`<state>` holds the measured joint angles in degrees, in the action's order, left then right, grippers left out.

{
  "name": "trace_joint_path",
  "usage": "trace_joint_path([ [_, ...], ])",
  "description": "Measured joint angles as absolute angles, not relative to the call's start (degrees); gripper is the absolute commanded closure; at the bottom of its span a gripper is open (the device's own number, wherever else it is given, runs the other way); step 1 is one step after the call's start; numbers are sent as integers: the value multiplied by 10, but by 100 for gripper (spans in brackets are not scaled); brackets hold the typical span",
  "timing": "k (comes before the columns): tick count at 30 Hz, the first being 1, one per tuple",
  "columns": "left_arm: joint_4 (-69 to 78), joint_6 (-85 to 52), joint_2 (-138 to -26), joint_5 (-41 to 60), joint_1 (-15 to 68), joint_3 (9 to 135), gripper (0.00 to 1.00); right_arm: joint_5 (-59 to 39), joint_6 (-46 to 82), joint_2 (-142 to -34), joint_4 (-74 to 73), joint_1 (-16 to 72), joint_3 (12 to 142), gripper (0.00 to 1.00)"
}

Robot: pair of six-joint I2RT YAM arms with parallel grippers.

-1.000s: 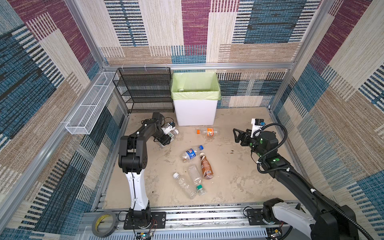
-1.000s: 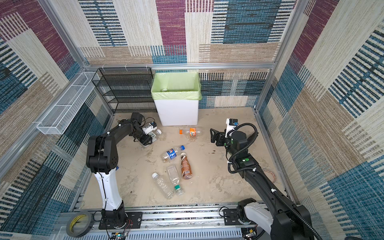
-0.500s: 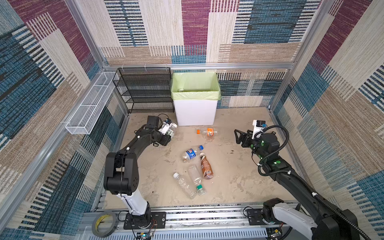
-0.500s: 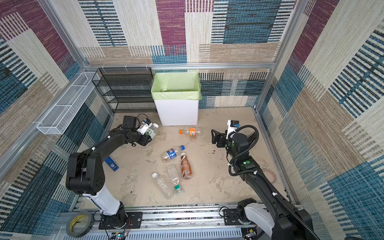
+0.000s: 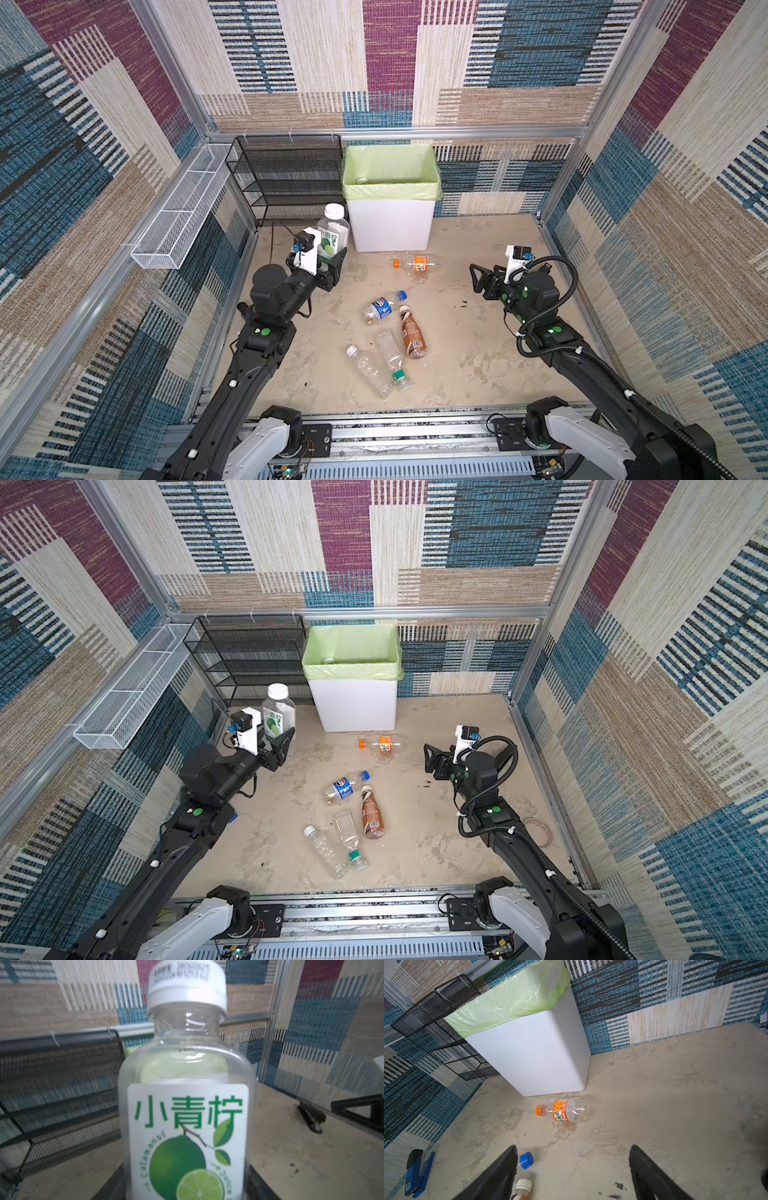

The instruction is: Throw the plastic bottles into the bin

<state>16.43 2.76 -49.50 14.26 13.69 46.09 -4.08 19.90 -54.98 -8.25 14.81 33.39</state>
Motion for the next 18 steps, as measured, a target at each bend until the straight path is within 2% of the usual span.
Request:
trace_joint_path([
  [5, 292, 17, -442, 159, 150, 455, 33, -47, 201, -525, -99, 149, 311, 18],
  [10, 429, 4, -468, 204, 167, 489, 33, -49, 198, -483, -110, 150, 300, 18],
  [15, 545, -35, -561, 236, 173, 584, 36, -49, 190, -442, -131, 153, 279, 19],
  [18, 570, -68, -682, 228, 175, 717, 27, -50, 187, -446, -143, 154, 276, 18],
])
